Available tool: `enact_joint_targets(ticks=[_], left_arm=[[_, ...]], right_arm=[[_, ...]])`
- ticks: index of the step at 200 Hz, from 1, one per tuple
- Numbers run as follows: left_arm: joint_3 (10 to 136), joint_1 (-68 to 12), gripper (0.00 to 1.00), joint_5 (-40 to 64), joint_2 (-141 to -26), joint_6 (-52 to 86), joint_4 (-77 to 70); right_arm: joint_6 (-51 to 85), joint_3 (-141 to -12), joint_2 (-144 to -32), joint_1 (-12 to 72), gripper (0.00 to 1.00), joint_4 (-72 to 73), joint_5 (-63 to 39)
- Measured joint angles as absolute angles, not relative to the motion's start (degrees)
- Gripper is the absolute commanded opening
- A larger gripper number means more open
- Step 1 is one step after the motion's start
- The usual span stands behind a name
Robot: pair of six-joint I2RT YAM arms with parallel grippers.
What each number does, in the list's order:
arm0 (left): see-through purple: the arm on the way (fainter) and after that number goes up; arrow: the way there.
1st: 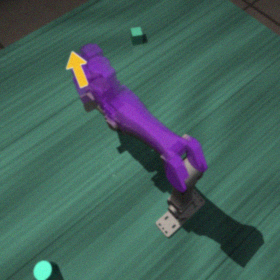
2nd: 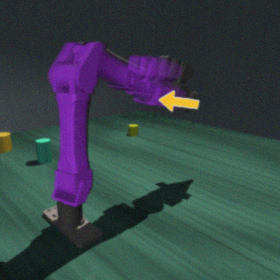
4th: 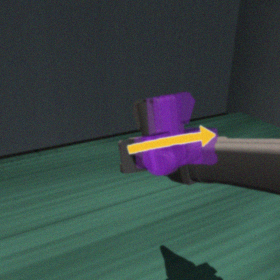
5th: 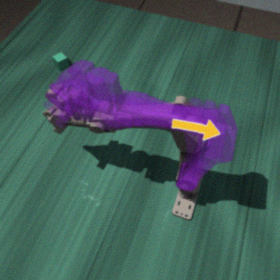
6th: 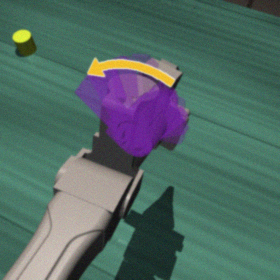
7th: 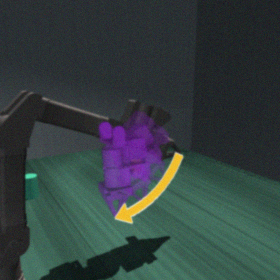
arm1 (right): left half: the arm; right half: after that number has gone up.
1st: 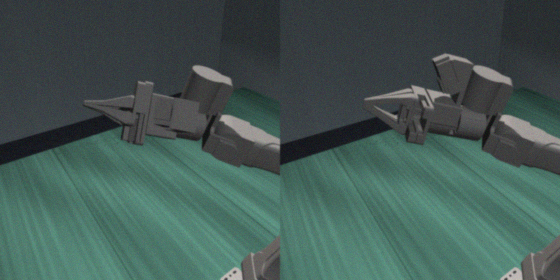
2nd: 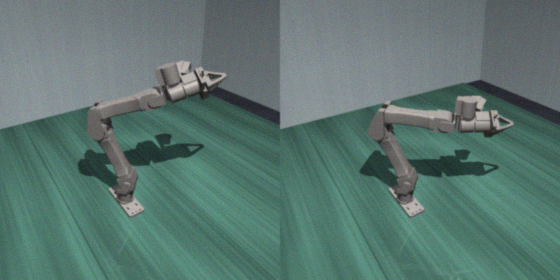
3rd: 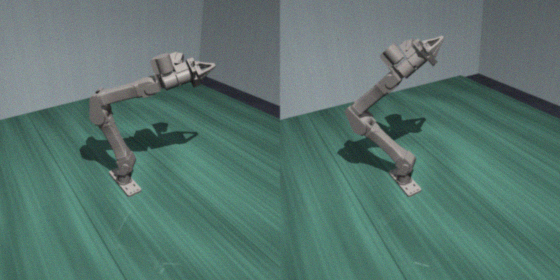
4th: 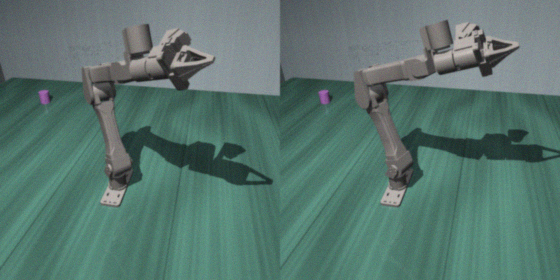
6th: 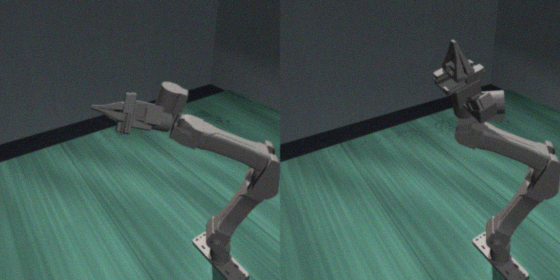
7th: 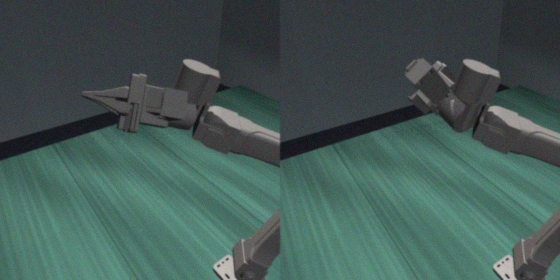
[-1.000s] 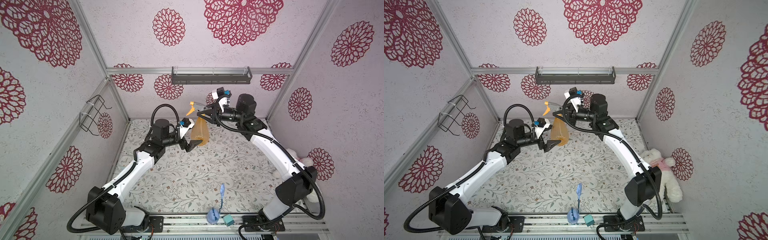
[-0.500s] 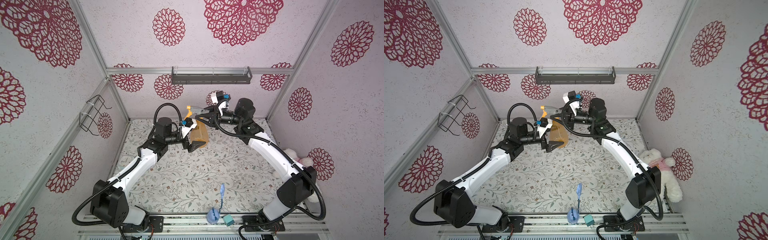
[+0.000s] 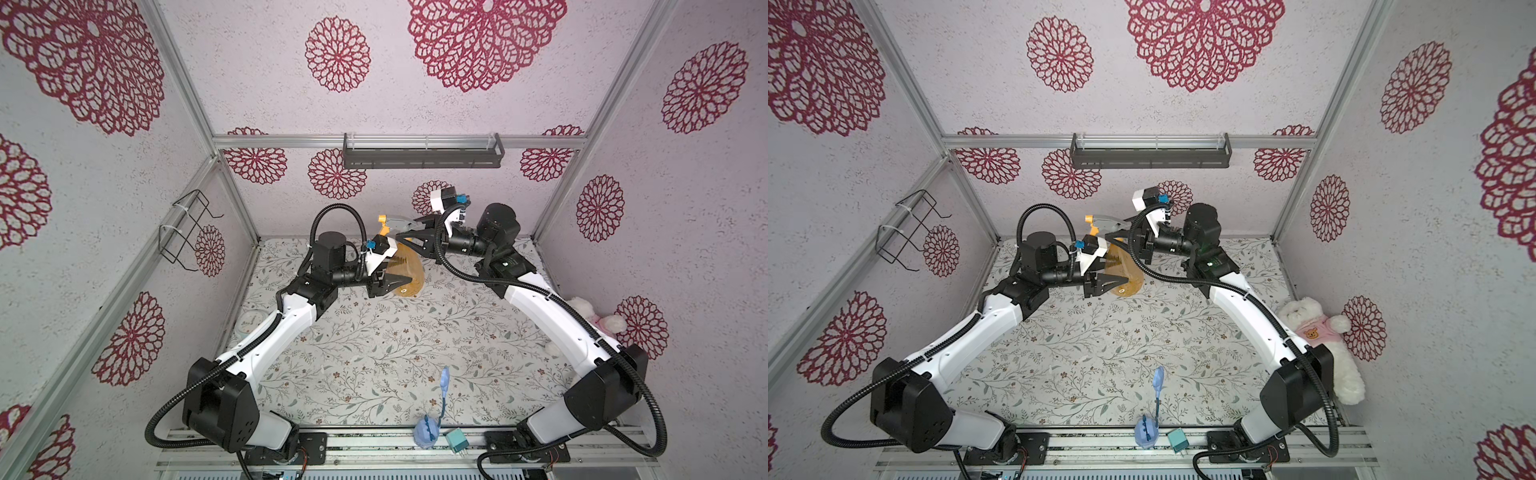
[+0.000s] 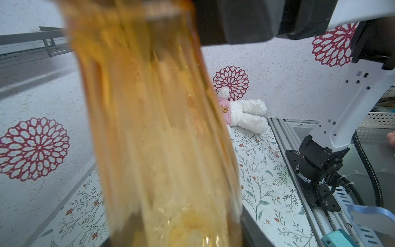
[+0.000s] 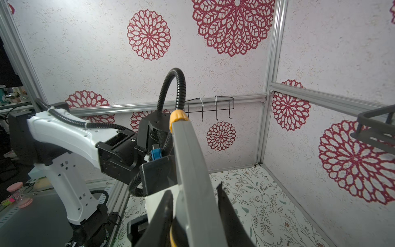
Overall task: Attach spray nozzles to spray bottles
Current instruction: Screw the spray nozzle on the spray bottle.
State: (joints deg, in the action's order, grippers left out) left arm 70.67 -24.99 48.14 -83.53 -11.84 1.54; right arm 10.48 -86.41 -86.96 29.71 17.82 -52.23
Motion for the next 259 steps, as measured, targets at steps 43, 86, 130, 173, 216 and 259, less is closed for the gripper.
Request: enact_joint_targets(ticks=[43, 86, 130, 173, 216, 259], left_arm=[[72.38, -25.50, 0.41, 44.23, -83.55, -13.02, 4.34], [72.84, -25.50, 0.39, 40.56, -83.74, -13.23, 5.45], [72.84, -25.63, 0.39, 37.76, -84.38, -12.95, 6.31], [73.34, -25.63, 0.39, 36.03, -84.38, -11.75, 7.03], [73.91, -25.65, 0.63, 34.79, -84.40, -11.27, 7.81], [74.43, -24.91, 0.97, 32.03, -84.36, -10.57, 9.80]], right_arm=[[6.15, -85.06, -83.70, 31.46, 0.00, 12.58, -43.16], [2.52, -83.07, -81.38, 35.35, 0.00, 9.98, -29.28], [2.57, -78.81, -79.46, 38.17, 0.00, 12.29, -16.99], [2.42, -78.39, -79.29, 41.28, 0.00, 12.75, -6.96], [2.00, -78.39, -79.33, 43.68, 0.00, 13.02, 0.82], [0.58, -77.65, -79.29, 40.93, 0.00, 11.73, 2.46]])
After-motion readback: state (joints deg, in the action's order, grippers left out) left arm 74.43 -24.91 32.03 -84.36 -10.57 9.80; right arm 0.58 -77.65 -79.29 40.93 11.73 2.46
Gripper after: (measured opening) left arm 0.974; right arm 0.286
